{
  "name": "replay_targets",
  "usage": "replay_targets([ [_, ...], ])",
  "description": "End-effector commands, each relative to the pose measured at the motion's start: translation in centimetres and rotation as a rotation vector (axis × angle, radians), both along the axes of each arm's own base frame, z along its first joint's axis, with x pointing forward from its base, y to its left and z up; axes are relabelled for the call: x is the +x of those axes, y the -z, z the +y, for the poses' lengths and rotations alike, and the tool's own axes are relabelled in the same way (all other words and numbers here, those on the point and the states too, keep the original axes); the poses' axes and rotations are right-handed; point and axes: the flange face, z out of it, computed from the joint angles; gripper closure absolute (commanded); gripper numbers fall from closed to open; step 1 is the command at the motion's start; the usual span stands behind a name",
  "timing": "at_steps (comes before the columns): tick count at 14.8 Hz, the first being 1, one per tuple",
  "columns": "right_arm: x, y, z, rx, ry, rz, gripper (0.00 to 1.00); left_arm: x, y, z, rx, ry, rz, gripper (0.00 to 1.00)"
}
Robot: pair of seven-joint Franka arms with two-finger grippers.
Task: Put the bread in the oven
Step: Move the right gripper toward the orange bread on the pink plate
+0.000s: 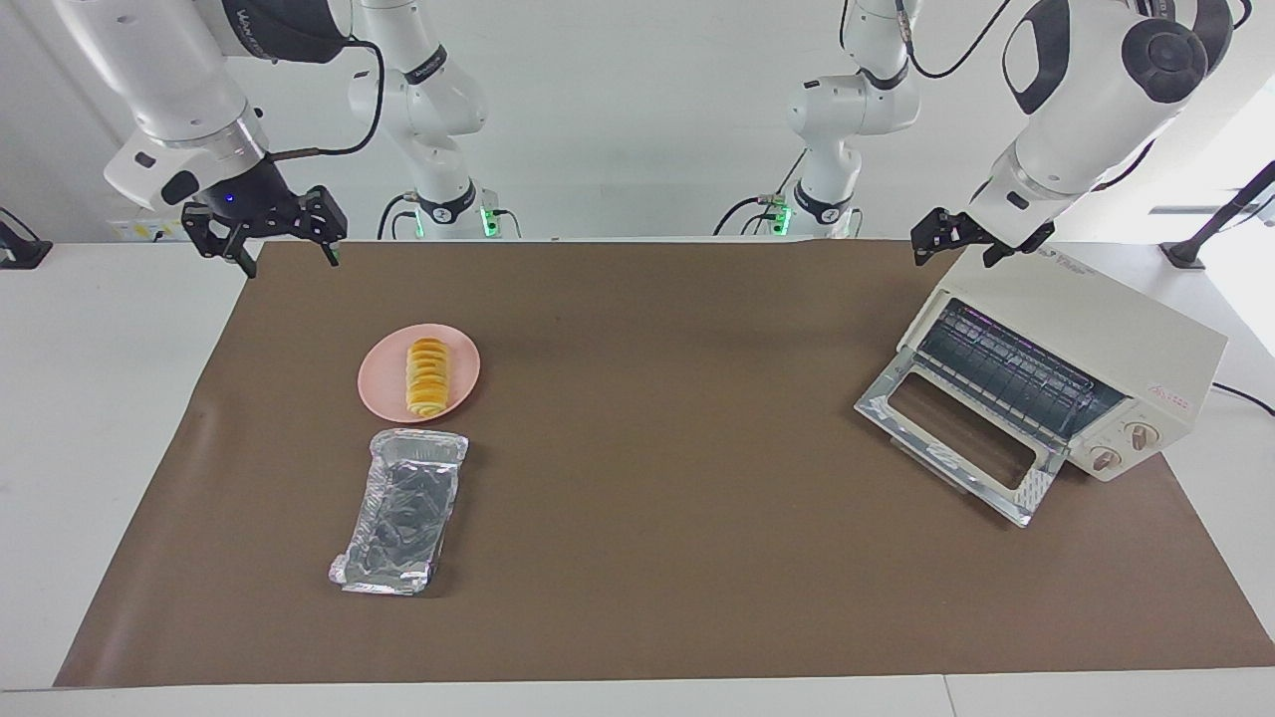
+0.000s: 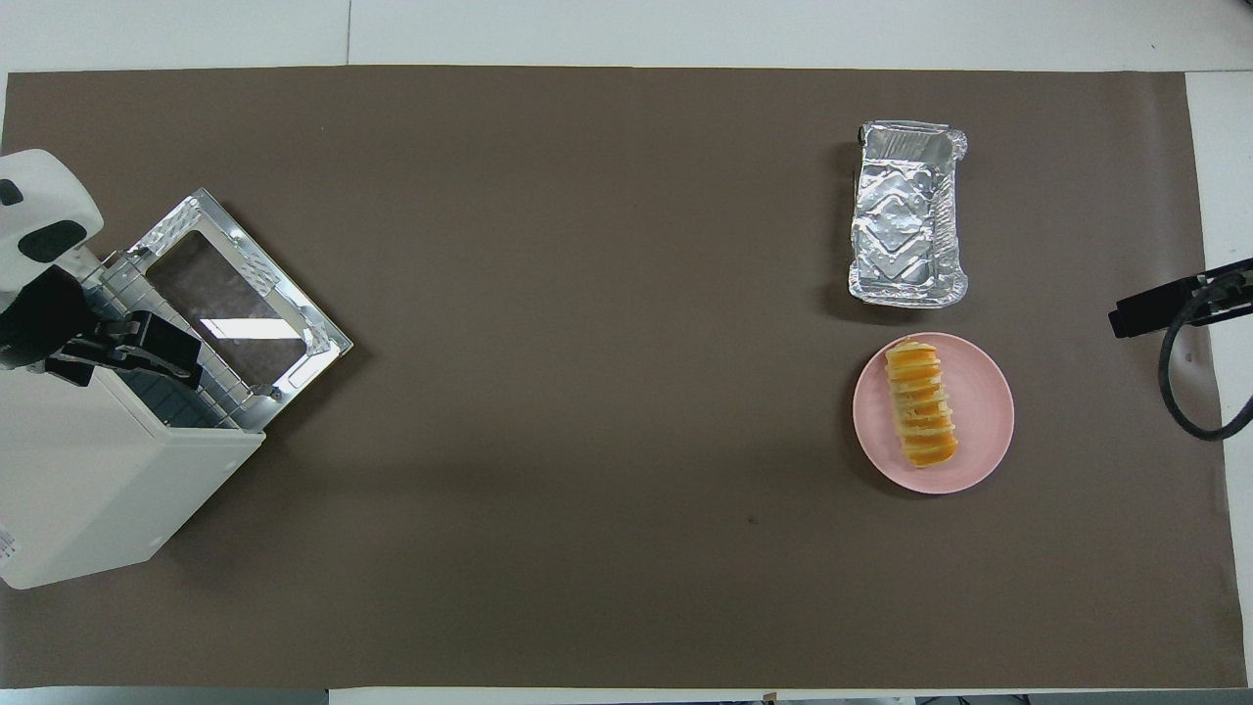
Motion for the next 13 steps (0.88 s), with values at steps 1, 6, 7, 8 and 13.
replay_targets([
  [1, -0.4, 0.1, -0.4, -0.008, -0.014, -0.002, 0.0, -0.7, -0.3, 0.3, 0.011, -0.002, -0.009, 0.0],
  [6, -1.0, 1.2, -0.5, -0.008, -0.005, 0.006, 0.0, -0.7, -0.2, 0.3, 0.011, -0.002, -0.009, 0.0],
  [7, -1.1, 2.0, -0.2, -0.01, -0.018, -0.011, 0.0, -0.7, -0.2, 0.3, 0.011, -0.002, -0.008, 0.0],
  [8, -1.6, 3.1, 0.3, -0.008, -0.017, -0.023, 0.0, -0.7, -0.2, 0.3, 0.011, -0.002, -0.008, 0.0],
  [13, -2.2, 12.7, 3.1, -0.002, 0.008, -0.045, 0.0, -0.7, -0.2, 0.3, 0.011, -0.002, -0.008, 0.0],
])
